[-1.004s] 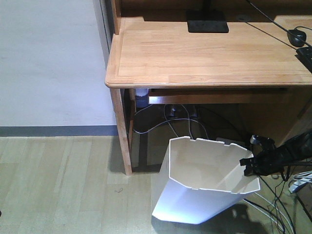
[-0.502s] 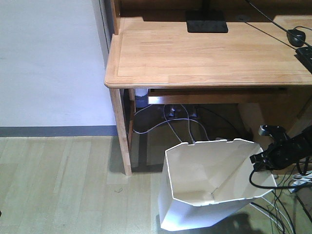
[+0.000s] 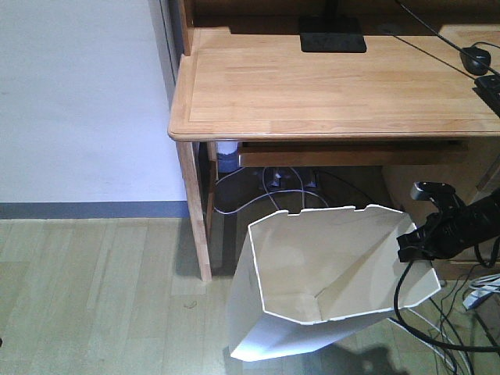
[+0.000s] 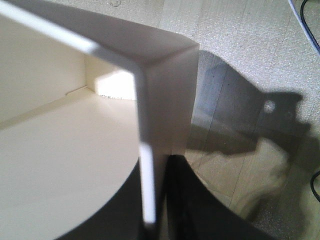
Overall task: Move trash bin to bedside with robot
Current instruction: 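Close the right gripper on the bin rim and drag it out from the desk, then hold the bin rim with the right gripper while the base turns toward the bed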
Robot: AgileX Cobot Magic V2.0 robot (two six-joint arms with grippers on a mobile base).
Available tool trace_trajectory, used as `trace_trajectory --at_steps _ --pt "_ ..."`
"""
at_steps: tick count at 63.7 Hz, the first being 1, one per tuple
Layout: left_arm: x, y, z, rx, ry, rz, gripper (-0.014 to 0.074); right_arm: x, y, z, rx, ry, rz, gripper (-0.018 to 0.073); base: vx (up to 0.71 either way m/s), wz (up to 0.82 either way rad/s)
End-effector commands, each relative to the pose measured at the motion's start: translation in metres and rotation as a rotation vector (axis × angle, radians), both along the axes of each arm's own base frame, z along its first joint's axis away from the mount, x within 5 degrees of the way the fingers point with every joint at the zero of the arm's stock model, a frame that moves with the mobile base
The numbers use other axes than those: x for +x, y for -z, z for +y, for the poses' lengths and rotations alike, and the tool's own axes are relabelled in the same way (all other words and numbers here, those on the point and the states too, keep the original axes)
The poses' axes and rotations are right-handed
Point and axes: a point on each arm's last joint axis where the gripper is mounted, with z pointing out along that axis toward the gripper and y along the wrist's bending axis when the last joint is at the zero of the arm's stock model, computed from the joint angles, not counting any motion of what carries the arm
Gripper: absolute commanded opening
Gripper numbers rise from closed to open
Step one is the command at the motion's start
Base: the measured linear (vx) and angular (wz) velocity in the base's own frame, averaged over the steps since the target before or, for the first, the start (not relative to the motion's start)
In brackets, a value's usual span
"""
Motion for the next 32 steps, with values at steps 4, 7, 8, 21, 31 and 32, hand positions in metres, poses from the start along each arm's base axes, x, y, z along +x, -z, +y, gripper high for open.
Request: trace_trajectory --at_steps 4,7,8,21,31,32 --pt "0.0008 -0.0054 -0.0003 0.004 0.004 -0.077 -0.0006 0.0069 -0.0317 0.0076 0.128 0.031 -0.033 -0.0005 0.00 0.00" --pt "0.0008 -0.0054 -0.0003 0.004 0.004 -0.077 -0.0006 0.0069 -0.0317 0.0076 0.128 0.031 -0.033 -0.0005 0.00 0.00" --pt "0.0008 -0.0054 -0.0003 0.004 0.004 -0.077 -0.0006 0.0069 -0.0317 0.0076 0.128 0.031 -0.033 -0.0005 0.00 0.00" --pt "0.0008 -0.0054 -0.0003 0.004 0.004 -0.077 -0.0006 0.0069 -0.0317 0.0075 0.127 0.031 -0.034 -0.0005 0.00 0.00" --pt "0.0008 -0.0054 -0.0003 0.004 0.004 -0.077 -0.0006 0.0069 -0.0317 0.0075 0.127 0.030 -0.034 -0.0005 0.00 0.00" --pt "0.0008 -0.0054 -0.0003 0.004 0.004 -0.077 -0.0006 0.0069 -0.0317 0.0075 0.127 0.030 -0.034 -0.0005 0.00 0.01"
